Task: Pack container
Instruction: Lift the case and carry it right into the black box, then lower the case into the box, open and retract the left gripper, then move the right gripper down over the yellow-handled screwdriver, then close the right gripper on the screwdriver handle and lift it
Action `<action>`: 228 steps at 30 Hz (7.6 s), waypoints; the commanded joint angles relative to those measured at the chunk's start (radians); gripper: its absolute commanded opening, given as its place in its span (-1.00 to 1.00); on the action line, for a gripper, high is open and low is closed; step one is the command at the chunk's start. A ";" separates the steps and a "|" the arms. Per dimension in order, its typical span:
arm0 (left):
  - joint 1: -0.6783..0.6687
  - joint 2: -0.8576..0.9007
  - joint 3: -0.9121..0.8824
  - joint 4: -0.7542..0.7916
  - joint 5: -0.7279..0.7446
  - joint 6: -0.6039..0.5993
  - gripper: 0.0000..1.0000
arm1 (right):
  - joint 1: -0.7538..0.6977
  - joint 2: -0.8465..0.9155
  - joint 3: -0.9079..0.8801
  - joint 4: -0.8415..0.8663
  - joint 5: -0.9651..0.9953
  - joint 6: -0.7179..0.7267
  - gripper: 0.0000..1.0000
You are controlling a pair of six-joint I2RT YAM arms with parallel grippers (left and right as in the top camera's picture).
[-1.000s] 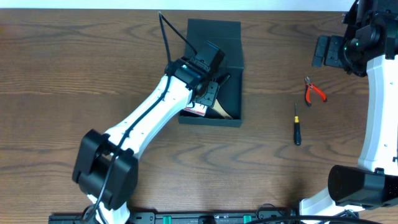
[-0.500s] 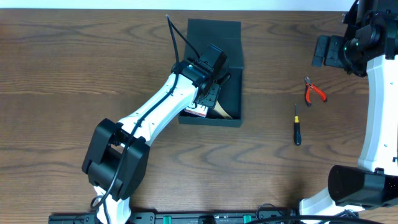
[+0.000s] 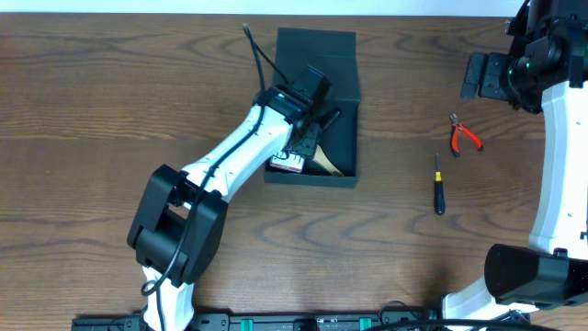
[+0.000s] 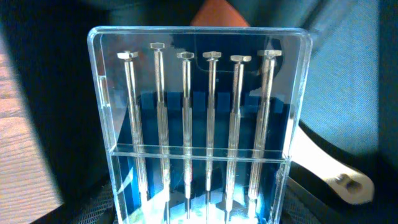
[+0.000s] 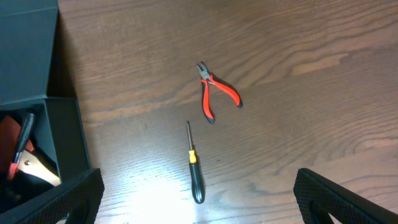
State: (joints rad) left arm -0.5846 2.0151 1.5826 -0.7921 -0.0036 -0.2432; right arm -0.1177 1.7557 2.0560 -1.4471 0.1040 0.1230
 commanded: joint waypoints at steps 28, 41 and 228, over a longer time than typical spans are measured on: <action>0.062 0.007 0.026 0.012 0.022 -0.025 0.27 | 0.000 -0.009 0.008 -0.001 -0.003 0.011 0.99; 0.062 0.007 0.026 0.014 0.022 -0.024 0.75 | 0.000 -0.009 0.008 -0.001 -0.003 0.011 0.99; 0.444 -0.341 0.260 -0.517 -0.347 -0.185 0.97 | 0.015 0.079 -0.918 0.566 0.011 -0.064 -0.97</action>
State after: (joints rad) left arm -0.1448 1.6707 1.8400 -1.3048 -0.3401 -0.4194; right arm -0.1116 1.8301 1.0782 -0.8700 0.1284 0.0792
